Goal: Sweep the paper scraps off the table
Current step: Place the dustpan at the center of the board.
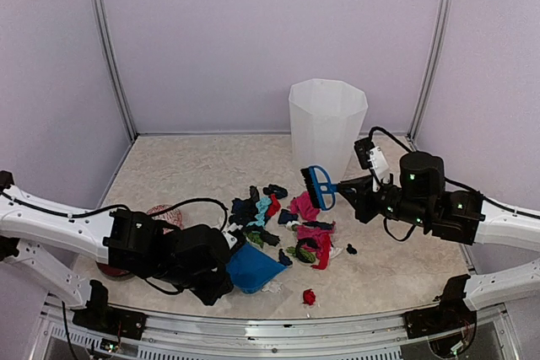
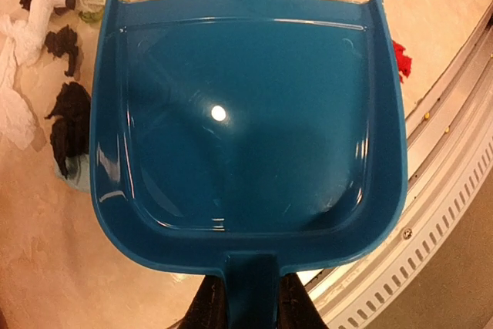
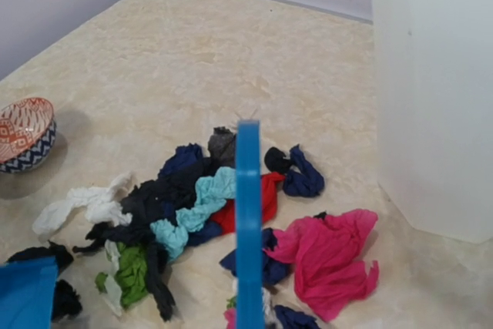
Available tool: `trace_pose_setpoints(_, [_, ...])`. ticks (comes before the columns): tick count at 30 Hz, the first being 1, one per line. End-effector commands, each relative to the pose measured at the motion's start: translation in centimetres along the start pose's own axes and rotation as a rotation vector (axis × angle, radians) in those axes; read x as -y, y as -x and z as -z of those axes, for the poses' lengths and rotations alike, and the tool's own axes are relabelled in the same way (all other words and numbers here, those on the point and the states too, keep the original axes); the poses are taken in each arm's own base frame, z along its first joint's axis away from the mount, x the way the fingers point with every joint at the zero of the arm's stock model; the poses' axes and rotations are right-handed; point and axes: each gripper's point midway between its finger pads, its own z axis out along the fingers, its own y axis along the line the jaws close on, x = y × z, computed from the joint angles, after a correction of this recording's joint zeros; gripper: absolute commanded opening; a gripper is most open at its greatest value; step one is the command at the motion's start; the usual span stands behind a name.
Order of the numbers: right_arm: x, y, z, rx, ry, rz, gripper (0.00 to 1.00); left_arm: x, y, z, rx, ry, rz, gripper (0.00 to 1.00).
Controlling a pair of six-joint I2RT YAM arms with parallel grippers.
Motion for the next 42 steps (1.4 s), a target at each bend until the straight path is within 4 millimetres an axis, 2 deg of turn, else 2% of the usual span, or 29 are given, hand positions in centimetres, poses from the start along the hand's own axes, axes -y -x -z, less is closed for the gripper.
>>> trace_pose_setpoints(1, [0.4, 0.1, 0.2, 0.01, -0.014, -0.009, 0.0, 0.8, -2.3, 0.0, -0.038, 0.033, 0.058, 0.0])
trace_pose_setpoints(5, [0.3, -0.3, 0.1, 0.002, -0.007, -0.01, 0.0, 1.5, -4.8, 0.5, -0.084, 0.048, 0.134, 0.0])
trace_pose_setpoints(10, [0.3, -0.4, 0.0, 0.001, -0.001, -0.007, 0.0, 1.9, -8.1, 2.0, -0.146, 0.084, 0.213, 0.0])
trace_pose_setpoints(14, [0.0, -0.4, -0.1, 0.005, 0.015, -0.009, 0.0, 0.5, -11.1, 3.0, -0.215, 0.143, 0.296, 0.0])
trace_pose_setpoints(19, [-0.2, -0.4, -0.1, 0.013, 0.026, -0.011, 0.0, -1.0, -12.9, 3.7, -0.254, 0.161, 0.381, 0.0])
trace_pose_setpoints(26, [-0.1, -0.4, 0.4, 0.032, 0.032, -0.026, 0.0, -3.2, -11.0, 2.1, -0.25, 0.196, 0.389, 0.0])
trace_pose_setpoints(33, [0.3, -0.4, 1.4, 0.056, 0.023, -0.045, 0.0, -4.5, -8.1, -0.8, -0.265, 0.2, 0.33, 0.0])
trace_pose_setpoints(42, [0.1, -0.8, 1.5, 0.072, 0.042, -0.065, 0.0, -5.4, -2.1, -4.5, -0.235, 0.242, 0.181, 0.0])
